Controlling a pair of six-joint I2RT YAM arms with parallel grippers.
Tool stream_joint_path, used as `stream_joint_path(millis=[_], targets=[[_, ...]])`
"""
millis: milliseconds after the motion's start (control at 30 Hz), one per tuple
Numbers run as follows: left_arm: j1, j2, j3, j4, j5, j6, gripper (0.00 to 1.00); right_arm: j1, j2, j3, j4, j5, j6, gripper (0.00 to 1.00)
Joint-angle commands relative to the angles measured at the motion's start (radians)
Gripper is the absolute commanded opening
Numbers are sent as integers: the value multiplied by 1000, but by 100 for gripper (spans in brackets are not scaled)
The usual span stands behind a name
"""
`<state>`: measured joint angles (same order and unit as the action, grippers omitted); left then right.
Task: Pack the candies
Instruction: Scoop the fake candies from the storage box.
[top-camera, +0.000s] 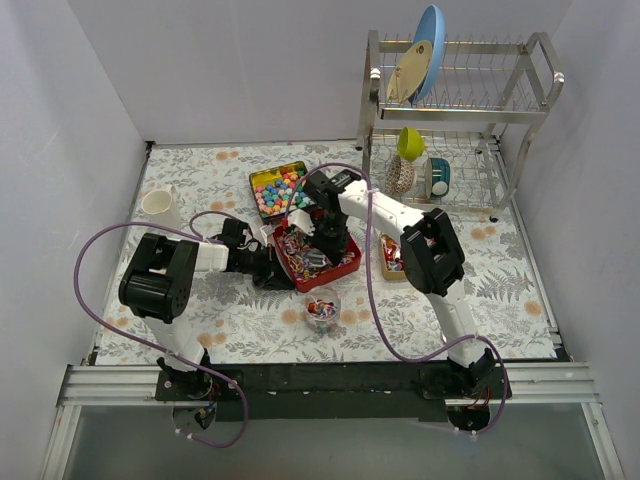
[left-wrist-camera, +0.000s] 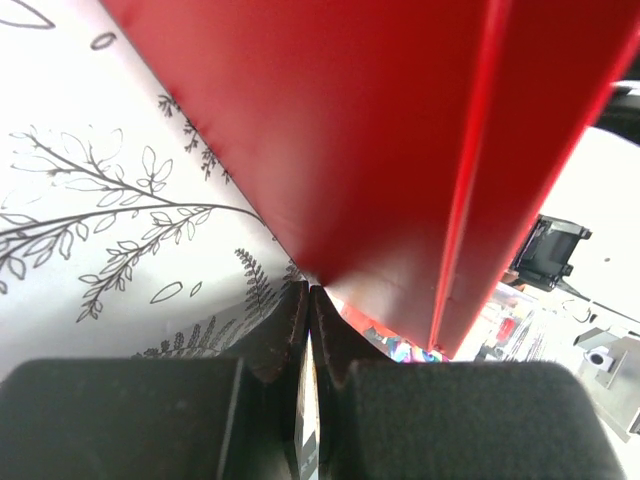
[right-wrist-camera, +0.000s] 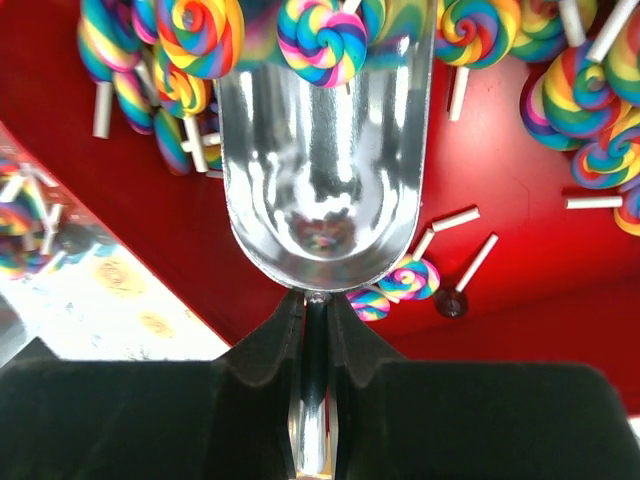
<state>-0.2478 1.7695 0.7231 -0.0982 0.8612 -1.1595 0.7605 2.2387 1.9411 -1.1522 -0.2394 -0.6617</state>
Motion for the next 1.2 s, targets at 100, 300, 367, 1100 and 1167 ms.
stream_joint_path(millis=[100, 300, 367, 1100, 1167], targets=[[-21, -67, 6, -1, 55, 49, 0, -36, -34, 6, 54, -405, -52, 1], [-19, -81, 13, -26, 65, 86, 0, -36, -18, 13, 158, -454, 11, 1], [-19, -82, 15, -34, 71, 96, 0, -38, -5, 31, 160, -471, 22, 1], [-5, -113, 72, -153, 68, 179, 0, 29, -327, -470, 543, -3, -96, 14], [-2, -113, 67, -150, 65, 179, 0, 37, -327, -496, 562, 9, -101, 17]])
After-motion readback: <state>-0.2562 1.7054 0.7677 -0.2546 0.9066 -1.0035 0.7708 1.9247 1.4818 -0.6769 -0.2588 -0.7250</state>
